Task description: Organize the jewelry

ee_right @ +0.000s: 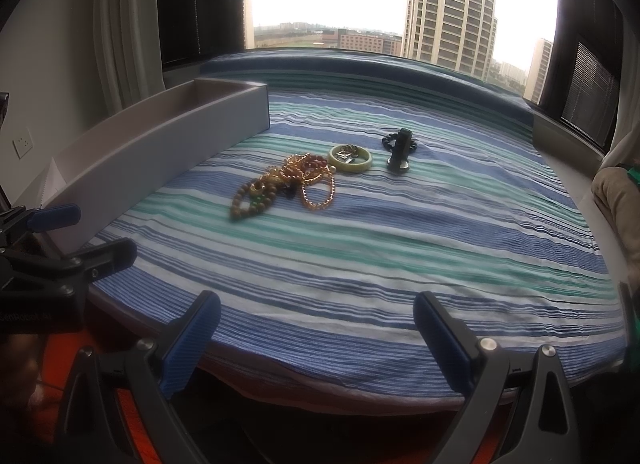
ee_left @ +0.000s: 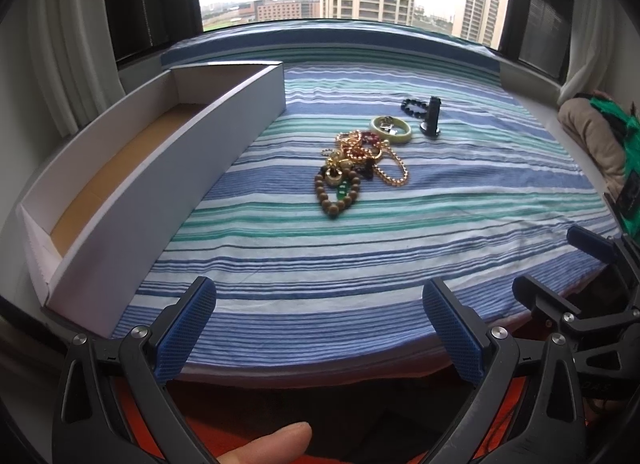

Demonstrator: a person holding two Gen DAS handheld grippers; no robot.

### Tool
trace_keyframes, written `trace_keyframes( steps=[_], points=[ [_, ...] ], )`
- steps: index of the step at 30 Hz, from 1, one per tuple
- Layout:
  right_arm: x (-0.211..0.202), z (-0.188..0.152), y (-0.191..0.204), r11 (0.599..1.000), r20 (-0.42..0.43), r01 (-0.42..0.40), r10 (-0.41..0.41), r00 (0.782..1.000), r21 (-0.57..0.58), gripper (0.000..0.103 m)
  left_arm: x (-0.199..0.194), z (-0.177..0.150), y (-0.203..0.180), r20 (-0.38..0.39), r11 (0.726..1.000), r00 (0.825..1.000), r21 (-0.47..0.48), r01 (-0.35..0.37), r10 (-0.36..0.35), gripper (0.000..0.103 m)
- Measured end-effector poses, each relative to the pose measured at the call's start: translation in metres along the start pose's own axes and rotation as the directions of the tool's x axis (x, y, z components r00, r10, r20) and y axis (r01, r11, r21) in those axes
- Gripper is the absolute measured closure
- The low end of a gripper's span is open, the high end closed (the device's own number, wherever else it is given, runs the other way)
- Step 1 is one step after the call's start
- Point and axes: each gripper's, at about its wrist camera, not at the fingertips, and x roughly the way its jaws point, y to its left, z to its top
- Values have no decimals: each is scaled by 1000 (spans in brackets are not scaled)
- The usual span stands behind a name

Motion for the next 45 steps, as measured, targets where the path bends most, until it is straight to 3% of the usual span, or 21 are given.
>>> trace_keyframes(
  steps=[24, 37, 42, 45],
  points=[
    [0, -1, 1, 1000, -1, 2, -2, 1000, 2, 4, 2, -2, -1, -2, 1000, 1000, 14, -3, 3, 0],
    [7, -3, -20, 998, 0, 35, -35, 999, 55, 4, 17, 1, 18, -47, 999, 999, -36, 12, -14, 0],
    [11, -5, -19, 998, -5, 21, -21, 1000, 56, 4, 31, 14, 35, -79, 993, 996, -107, 42, -51, 0],
    [11, -6, -19, 998, -4, 12, -12, 1000, 59, 4, 44, 32, 29, -87, 994, 993, -87, 67, -74, 0]
  ],
)
